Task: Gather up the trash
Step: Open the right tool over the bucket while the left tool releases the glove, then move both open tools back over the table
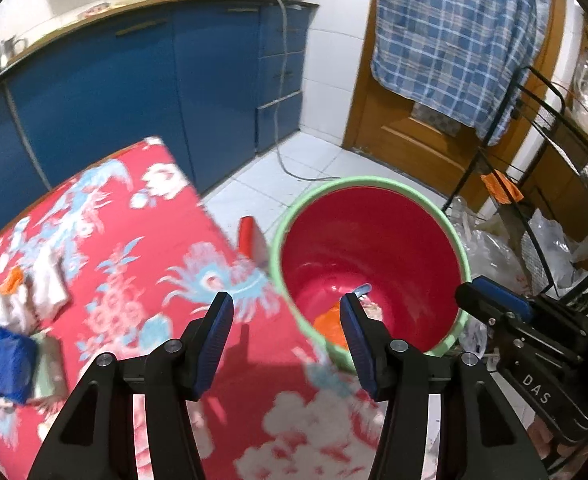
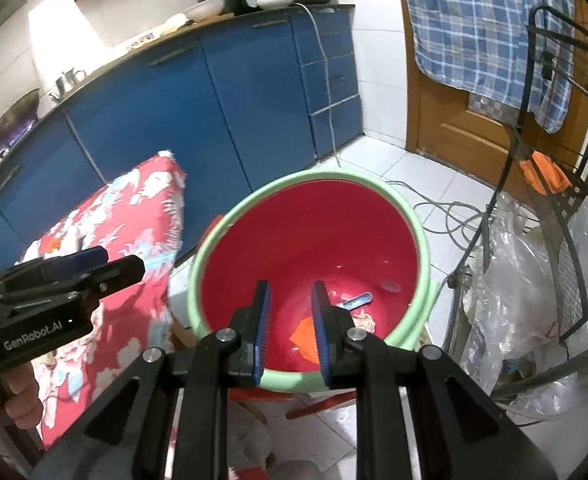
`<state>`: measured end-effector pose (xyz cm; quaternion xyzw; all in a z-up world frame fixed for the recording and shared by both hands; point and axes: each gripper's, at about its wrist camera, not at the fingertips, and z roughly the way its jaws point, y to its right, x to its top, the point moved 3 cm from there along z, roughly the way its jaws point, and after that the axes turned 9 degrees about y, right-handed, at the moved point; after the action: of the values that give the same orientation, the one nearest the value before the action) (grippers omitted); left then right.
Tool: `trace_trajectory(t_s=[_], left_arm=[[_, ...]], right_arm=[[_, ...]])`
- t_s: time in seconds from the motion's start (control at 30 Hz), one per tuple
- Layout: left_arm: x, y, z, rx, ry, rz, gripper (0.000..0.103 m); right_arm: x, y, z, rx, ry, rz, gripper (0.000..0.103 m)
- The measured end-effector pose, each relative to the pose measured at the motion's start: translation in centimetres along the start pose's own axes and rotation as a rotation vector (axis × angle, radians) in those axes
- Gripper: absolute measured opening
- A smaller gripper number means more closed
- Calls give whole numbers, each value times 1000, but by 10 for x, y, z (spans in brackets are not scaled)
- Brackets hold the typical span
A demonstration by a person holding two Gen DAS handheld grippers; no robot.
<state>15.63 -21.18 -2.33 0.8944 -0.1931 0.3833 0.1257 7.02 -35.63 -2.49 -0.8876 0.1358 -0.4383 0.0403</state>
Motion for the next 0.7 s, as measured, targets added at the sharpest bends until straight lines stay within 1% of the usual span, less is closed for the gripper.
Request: trace_trajectory(t_s=[0.1, 0.17, 0.23, 0.4, 0.5, 0.7], left_arm=[[-3, -13, -13, 31, 14, -10, 57], [-6, -24, -24, 57, 26, -22, 57], [-8, -37, -35, 87, 36, -39, 57], [-19, -72, -63, 158, 64, -81, 57], [-25, -90, -77, 191, 69, -108, 57], [-43, -139, -109, 276, 82, -174, 57]], right_arm=[[-1, -14, -4, 26, 5, -20, 23], [-1, -25, -6, 48, 4, -37, 26], [-1, -36, -7, 69, 3, -52, 27], [-4, -69, -10, 124, 1, -98, 27], [-6, -88, -12, 154, -3, -122, 28], [-15, -125, -15, 206, -20, -173, 28]])
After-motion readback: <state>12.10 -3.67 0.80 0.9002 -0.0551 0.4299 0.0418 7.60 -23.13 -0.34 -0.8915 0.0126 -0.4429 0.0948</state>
